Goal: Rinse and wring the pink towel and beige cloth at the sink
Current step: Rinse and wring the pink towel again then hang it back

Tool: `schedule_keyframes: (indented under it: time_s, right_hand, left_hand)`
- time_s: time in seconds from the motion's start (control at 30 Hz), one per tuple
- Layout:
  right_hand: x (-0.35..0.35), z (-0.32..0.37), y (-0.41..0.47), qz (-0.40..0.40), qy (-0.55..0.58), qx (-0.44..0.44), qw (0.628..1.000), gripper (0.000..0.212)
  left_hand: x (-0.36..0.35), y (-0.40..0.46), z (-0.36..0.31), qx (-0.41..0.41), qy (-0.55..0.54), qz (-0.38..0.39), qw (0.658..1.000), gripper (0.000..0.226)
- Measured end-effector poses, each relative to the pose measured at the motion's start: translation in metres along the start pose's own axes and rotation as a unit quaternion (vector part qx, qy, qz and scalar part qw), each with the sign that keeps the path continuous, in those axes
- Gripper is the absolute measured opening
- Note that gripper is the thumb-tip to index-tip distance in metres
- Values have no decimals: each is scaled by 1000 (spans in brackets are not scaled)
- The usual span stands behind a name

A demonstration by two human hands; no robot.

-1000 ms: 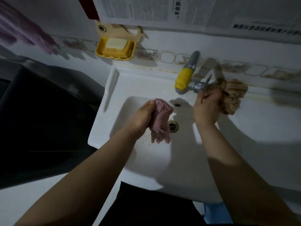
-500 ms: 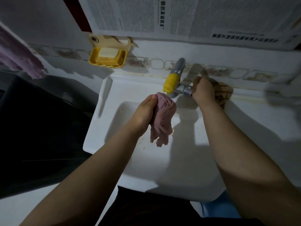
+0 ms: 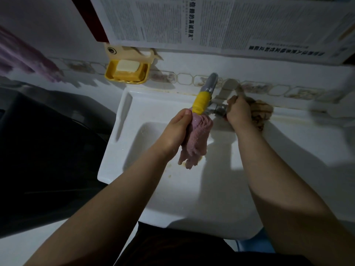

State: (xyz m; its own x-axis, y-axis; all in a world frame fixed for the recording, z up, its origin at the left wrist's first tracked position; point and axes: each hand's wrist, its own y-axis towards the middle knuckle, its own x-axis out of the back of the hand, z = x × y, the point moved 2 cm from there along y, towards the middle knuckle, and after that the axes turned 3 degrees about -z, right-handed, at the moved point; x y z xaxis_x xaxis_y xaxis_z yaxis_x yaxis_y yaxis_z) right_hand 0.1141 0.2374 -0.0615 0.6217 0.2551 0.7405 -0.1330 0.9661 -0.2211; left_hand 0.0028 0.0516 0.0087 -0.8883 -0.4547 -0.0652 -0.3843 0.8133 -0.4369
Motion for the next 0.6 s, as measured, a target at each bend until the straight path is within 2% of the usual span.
schedule_keyframes:
  time_s: [0.17,0.3,0.37,0.43,0.53,0.6]
  right_hand:
    - [-1,0,-6,-40,32,-12,999,37]
    - [1,6,-17,-20,48,-36,998,50]
    - [2,10,-32,27,39,-53,997,70]
    - [-1,15,-55,106,61,-32,992,79]
    - [-11,16,-88,261,136,-33,955,70]
    - [-16,7,-102,312,135,9,940,57]
  left_hand:
    - [1,0,1,-5,-2,1,1000,38]
    - [4,3,4,-6,3,2,1000,37]
    - [7,3,7,-13,18,1,1000,37]
    - [12,4,10,-27,38,-4,999,36]
    - [22,5,14,-48,104,1,993,29]
    - [30,6,16,-60,157,8,986,25]
